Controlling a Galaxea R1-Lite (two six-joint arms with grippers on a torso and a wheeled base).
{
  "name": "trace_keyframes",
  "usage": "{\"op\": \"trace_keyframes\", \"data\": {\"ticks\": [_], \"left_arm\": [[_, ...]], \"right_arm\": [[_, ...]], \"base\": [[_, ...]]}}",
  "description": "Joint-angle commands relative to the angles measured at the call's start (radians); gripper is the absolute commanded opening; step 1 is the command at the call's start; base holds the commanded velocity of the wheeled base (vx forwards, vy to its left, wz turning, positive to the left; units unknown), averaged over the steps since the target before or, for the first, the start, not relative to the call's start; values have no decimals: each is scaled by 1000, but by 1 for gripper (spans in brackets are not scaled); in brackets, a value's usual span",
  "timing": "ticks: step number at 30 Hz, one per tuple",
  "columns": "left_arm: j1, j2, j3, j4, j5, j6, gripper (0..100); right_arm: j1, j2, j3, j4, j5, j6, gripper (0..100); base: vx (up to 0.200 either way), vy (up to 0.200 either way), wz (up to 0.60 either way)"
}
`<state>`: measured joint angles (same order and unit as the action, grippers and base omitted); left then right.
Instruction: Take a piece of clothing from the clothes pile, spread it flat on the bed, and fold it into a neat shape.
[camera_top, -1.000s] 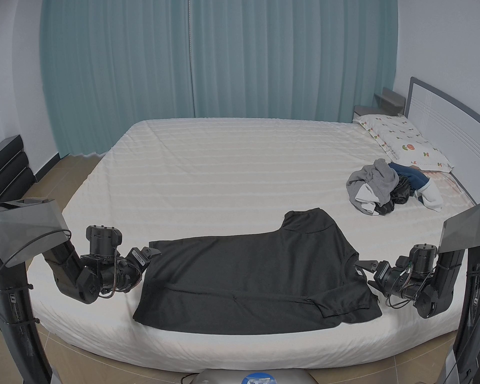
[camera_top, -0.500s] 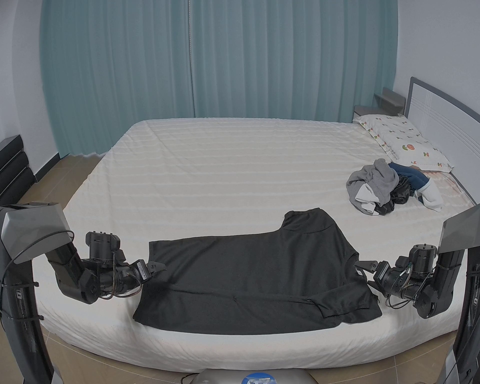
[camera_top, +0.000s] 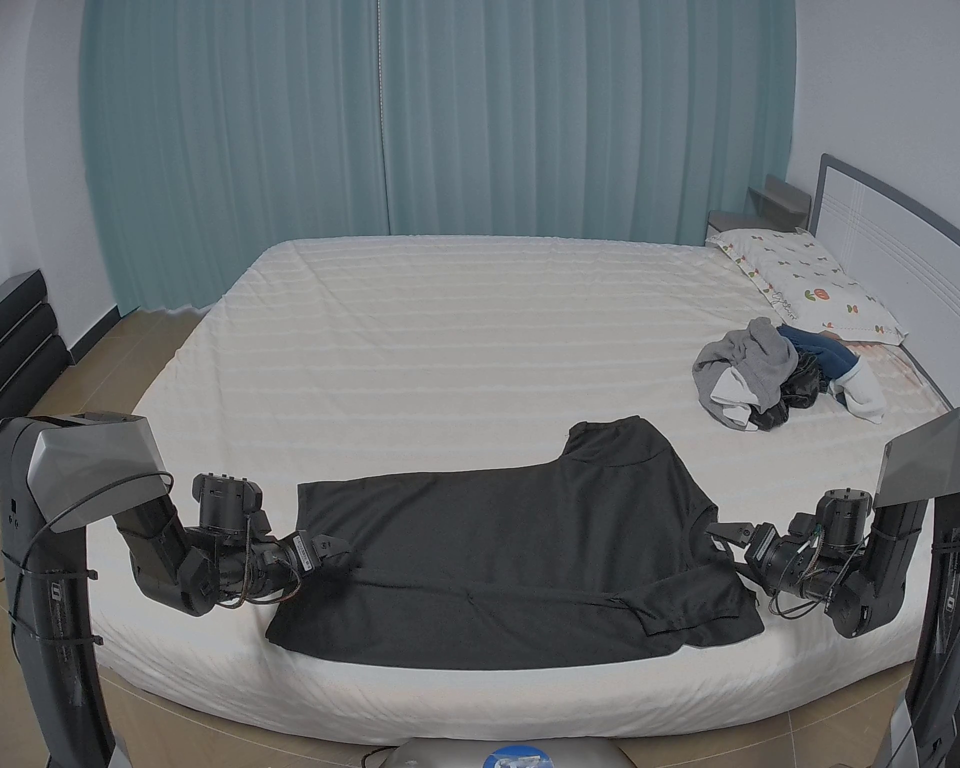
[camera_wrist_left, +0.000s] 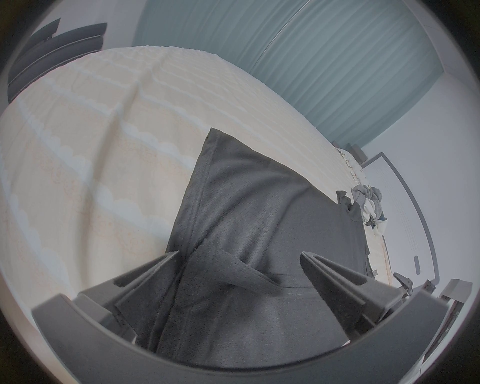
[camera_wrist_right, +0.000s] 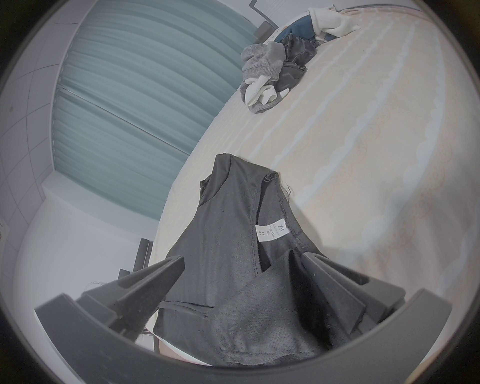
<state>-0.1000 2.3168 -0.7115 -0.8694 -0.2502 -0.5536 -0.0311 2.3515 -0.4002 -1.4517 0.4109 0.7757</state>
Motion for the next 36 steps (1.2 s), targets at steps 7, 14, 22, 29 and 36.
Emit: {"op": "trace_keyframes", "data": {"ticks": [7, 14, 22, 29, 36], "left_arm": [[3, 9, 23, -2, 54, 8, 0], [6, 12, 33, -54, 98, 9, 0], [6, 4, 79, -115, 98, 6, 0], [8, 12, 84, -117, 98, 3, 0], [22, 18, 84, -119, 98, -5, 0]], "right_arm": [[-3, -1, 0, -1, 0, 0, 100], [-4, -1, 0, 1, 2, 0, 100], [-7, -11, 1, -12, 0, 2, 100], [-3, 3, 17, -61, 0, -4, 100], [-1, 6, 11, -52, -1, -6, 100]], "base": [[0, 0, 0], [0, 0, 0], [0, 0, 0], [0, 0, 0], [0, 0, 0]]}}
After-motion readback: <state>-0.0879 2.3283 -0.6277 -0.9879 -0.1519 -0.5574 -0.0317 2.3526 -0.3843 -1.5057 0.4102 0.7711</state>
